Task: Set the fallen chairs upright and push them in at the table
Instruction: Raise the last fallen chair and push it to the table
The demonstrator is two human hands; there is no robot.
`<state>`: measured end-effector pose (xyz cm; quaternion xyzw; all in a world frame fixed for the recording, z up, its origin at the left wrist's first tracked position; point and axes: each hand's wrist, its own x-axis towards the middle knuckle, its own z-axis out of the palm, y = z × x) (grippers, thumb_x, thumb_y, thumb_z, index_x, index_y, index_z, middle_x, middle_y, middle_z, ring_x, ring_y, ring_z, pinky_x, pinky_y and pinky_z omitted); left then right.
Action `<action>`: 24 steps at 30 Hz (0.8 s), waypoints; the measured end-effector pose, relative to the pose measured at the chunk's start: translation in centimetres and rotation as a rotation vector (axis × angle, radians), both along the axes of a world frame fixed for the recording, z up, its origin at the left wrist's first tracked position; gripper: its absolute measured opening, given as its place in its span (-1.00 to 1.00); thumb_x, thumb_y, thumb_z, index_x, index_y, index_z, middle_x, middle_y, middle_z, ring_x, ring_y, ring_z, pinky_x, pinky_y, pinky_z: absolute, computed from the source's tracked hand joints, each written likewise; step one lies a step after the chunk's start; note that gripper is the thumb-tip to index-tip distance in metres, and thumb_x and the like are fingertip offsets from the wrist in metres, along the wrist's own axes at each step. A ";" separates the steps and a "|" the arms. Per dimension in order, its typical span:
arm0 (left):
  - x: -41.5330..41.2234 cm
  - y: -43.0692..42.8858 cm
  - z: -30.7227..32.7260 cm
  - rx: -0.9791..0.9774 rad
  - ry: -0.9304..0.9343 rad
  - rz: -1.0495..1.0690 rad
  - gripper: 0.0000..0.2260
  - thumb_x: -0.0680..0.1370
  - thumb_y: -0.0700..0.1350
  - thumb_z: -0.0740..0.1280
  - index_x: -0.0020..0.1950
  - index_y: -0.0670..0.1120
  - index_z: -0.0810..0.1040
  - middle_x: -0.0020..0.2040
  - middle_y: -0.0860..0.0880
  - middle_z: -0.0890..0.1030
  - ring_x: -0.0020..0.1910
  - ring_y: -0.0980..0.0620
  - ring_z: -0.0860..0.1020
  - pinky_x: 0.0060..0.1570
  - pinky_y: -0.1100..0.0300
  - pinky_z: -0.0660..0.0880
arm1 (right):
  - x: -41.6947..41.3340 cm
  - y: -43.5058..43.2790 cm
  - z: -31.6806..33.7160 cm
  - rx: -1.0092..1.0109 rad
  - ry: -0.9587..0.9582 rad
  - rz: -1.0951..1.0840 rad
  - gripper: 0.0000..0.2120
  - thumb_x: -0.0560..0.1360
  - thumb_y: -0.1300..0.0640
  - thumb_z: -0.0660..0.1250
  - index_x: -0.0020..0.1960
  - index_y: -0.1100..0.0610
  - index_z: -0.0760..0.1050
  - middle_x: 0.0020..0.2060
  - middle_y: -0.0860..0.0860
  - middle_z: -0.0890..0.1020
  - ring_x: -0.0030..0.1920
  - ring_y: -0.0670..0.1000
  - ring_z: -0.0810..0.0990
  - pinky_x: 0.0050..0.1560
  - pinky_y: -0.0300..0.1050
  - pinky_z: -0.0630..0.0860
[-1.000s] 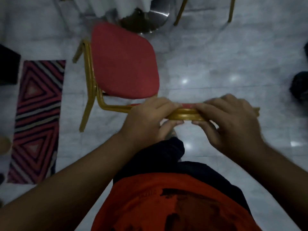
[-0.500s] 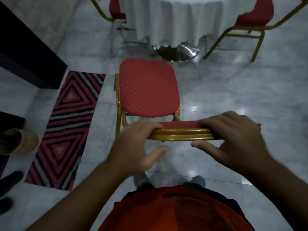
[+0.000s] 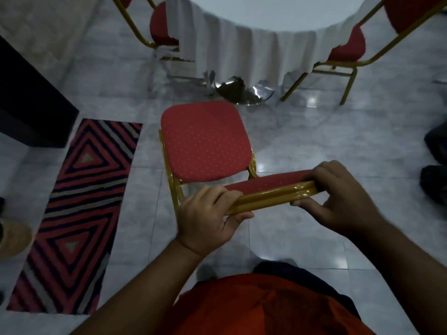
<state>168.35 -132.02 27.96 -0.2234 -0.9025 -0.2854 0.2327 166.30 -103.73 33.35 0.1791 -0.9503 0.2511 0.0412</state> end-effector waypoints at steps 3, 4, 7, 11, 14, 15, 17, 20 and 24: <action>-2.2 -0.9 -1.1 0.028 -0.062 0.008 -0.63 0.55 0.25 0.32 0.02 -0.05 0.66 -0.16 -0.01 0.61 -0.22 0.01 0.55 -0.33 0.18 0.48 | -2.5 -1.2 -0.3 0.045 0.050 0.014 -0.47 0.42 -0.36 0.36 -0.05 0.12 0.57 -0.22 -0.07 0.50 -0.18 -0.01 0.43 -0.19 0.02 0.43; -3.1 -1.0 -1.4 0.038 -0.089 -0.003 -0.64 0.56 0.24 0.31 0.04 -0.04 0.63 -0.14 -0.01 0.60 -0.20 0.00 0.55 -0.29 0.17 0.48 | -3.3 -1.4 -0.4 0.054 0.059 0.015 -0.48 0.41 -0.36 0.37 -0.05 0.12 0.58 -0.23 -0.07 0.50 -0.18 -0.01 0.43 -0.21 0.01 0.43; -6.4 -0.8 -1.8 0.015 -0.174 -0.063 -0.67 0.61 0.25 0.23 0.13 0.01 0.52 -0.07 -0.03 0.59 -0.13 -0.05 0.55 -0.21 0.05 0.52 | -5.4 -1.1 -1.1 0.053 0.093 -0.018 -0.48 0.39 -0.37 0.39 -0.09 0.11 0.58 -0.25 -0.06 0.52 -0.20 -0.01 0.43 -0.23 -0.06 0.37; -10.3 0.6 -1.8 -0.031 -0.234 -0.085 -0.70 0.64 0.18 0.20 0.15 -0.01 0.51 -0.03 0.00 0.60 -0.07 -0.04 0.54 -0.12 -0.04 0.53 | -8.5 0.2 -2.5 0.023 0.112 -0.063 -0.47 0.38 -0.40 0.38 -0.13 0.10 0.58 -0.24 -0.10 0.49 -0.19 -0.03 0.40 -0.18 -0.10 0.31; -13.1 2.9 -1.3 -0.040 -0.282 -0.043 -0.72 0.61 0.11 0.25 0.14 -0.05 0.57 -0.01 0.01 0.62 -0.05 -0.03 0.56 -0.09 -0.04 0.55 | -11.6 2.0 -2.6 0.004 0.084 -0.079 -0.48 0.37 -0.42 0.36 -0.13 0.06 0.57 -0.21 -0.12 0.50 -0.15 -0.04 0.40 -0.12 -0.06 0.34; -14.1 3.7 -1.2 -0.035 -0.306 -0.029 -0.72 0.61 0.10 0.27 0.15 -0.06 0.59 0.01 0.01 0.63 -0.03 -0.02 0.56 -0.06 -0.04 0.55 | -12.5 3.0 -2.4 -0.009 0.059 -0.067 -0.49 0.38 -0.42 0.35 -0.11 0.04 0.58 -0.19 -0.13 0.51 -0.14 -0.05 0.41 -0.09 -0.05 0.35; -15.4 5.4 -0.6 0.005 -0.357 0.006 -0.72 0.59 0.08 0.31 0.17 -0.07 0.60 0.06 0.03 0.63 0.02 0.01 0.57 -0.01 -0.04 0.54 | -14.1 5.4 -2.0 -0.048 0.014 -0.052 -0.51 0.41 -0.42 0.32 -0.06 0.02 0.59 -0.16 -0.14 0.52 -0.12 -0.06 0.43 -0.05 -0.06 0.36; -17.0 9.1 1.0 0.062 -0.440 0.043 -0.72 0.55 0.13 0.32 0.15 0.01 0.59 0.08 0.13 0.59 0.07 0.09 0.53 0.07 0.00 0.49 | -16.2 8.2 -2.3 -0.020 0.022 -0.105 -0.47 0.45 -0.45 0.21 -0.03 -0.01 0.58 -0.13 -0.12 0.53 -0.09 -0.03 0.46 -0.05 -0.07 0.26; -19.8 14.5 2.2 -0.084 -0.445 0.104 -0.70 0.48 0.31 0.25 -0.05 0.12 0.55 -0.13 0.20 0.55 -0.10 0.16 0.48 -0.08 0.10 0.40 | -18.0 8.6 -3.5 0.081 0.098 -0.174 -0.38 0.44 -0.52 0.15 -0.14 0.05 0.55 -0.20 -0.05 0.54 -0.14 0.05 0.49 -0.14 0.01 0.34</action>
